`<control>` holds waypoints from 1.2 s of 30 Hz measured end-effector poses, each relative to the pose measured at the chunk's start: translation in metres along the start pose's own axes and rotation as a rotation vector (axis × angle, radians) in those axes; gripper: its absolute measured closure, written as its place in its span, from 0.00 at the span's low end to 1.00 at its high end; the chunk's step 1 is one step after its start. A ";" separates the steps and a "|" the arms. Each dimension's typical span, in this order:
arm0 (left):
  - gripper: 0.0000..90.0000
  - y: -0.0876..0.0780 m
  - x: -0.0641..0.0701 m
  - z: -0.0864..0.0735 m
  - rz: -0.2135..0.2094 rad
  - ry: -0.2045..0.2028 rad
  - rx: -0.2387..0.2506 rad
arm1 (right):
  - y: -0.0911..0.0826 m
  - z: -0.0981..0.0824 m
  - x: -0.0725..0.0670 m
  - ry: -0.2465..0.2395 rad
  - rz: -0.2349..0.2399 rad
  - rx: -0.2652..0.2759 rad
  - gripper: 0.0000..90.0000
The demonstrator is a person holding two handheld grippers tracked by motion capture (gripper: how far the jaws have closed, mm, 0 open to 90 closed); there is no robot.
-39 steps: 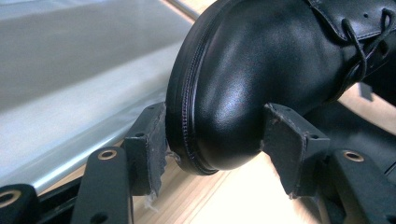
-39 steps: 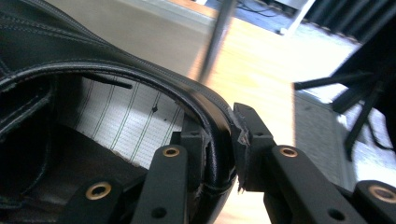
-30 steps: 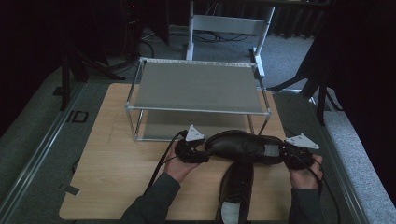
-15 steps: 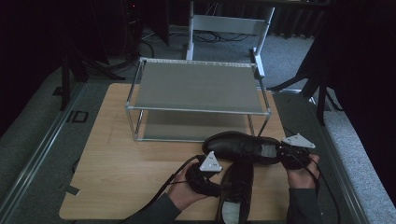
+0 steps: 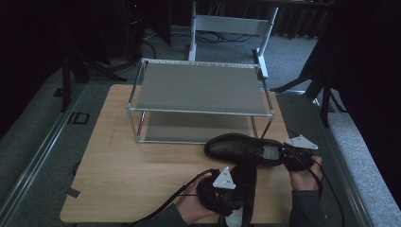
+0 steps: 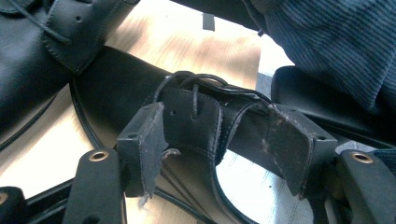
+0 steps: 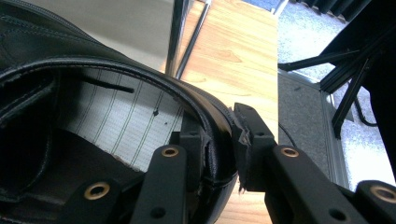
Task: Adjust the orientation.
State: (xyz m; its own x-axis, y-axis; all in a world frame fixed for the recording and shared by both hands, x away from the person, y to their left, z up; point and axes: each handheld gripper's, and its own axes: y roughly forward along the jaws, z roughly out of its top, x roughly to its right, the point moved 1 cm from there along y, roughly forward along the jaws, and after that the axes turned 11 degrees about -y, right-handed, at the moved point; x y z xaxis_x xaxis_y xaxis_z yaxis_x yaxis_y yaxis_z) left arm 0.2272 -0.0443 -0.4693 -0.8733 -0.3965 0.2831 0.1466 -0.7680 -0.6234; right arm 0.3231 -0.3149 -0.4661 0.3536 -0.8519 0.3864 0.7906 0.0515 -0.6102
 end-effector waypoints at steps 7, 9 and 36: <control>0.40 0.016 0.003 -0.003 0.046 0.025 -0.040 | 0.000 0.002 -0.001 -0.006 0.002 0.004 0.83; 0.40 0.021 0.003 -0.004 0.068 0.027 -0.049 | 0.000 0.003 -0.001 -0.006 0.002 0.006 0.83; 0.93 -0.035 -0.022 -0.029 0.420 0.082 0.070 | -0.014 0.000 0.020 0.082 -0.024 0.050 0.83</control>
State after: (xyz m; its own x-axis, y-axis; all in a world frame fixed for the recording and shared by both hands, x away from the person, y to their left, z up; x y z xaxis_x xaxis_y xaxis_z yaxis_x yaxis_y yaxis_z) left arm 0.2276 0.0054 -0.4746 -0.7649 -0.6425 -0.0454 0.5257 -0.5821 -0.6203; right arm 0.3193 -0.3330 -0.4494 0.2941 -0.8927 0.3414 0.8232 0.0551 -0.5651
